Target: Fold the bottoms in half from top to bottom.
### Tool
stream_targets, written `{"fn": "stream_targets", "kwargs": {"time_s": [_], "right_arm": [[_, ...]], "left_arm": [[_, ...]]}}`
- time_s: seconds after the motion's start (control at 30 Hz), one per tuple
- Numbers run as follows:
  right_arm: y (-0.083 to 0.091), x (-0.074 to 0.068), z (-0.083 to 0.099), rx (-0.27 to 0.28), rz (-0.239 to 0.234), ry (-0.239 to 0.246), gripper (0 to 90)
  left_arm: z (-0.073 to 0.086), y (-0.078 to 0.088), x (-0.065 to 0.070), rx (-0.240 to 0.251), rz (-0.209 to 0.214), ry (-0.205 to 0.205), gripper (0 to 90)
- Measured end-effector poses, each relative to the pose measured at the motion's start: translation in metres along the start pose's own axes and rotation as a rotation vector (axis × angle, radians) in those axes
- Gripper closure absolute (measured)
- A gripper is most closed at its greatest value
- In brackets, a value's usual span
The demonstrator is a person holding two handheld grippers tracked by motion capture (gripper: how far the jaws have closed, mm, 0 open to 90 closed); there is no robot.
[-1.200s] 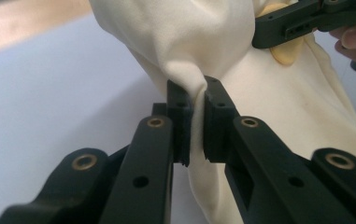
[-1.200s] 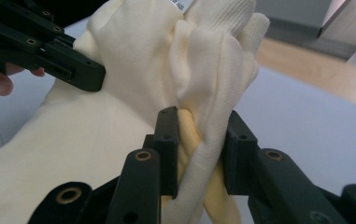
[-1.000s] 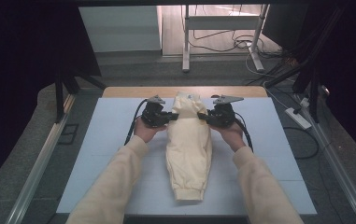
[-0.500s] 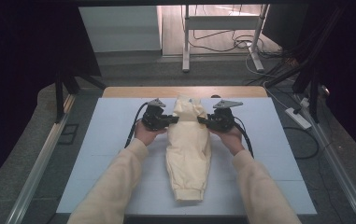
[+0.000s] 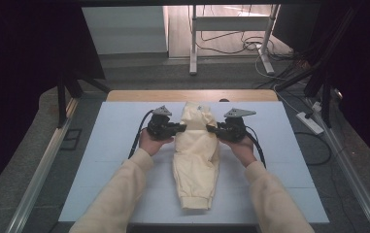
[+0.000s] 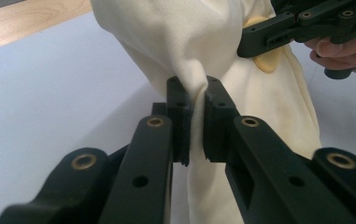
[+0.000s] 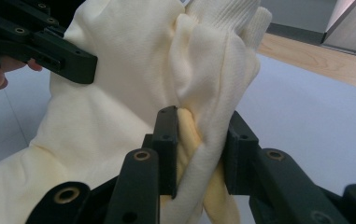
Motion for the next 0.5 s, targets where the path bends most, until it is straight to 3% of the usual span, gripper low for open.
{"fn": "stream_targets", "kwargs": {"time_s": [0.5], "right_arm": [[0.006,-0.01,0.007,0.009,-0.014,0.016,70.4]], "left_arm": [[0.011,0.005,0.01,0.022,0.017,-0.011,82.3]]}}
Point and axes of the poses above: each handheld gripper's, and its own axes: y roughly backward along the jaws, z roughly out of its underside, x roughly to its right, the point moved 2 cm from there along -y, roughly forward along the jaws, and after that the axes turned 15 degrees about -x, right-handed, at the moved point
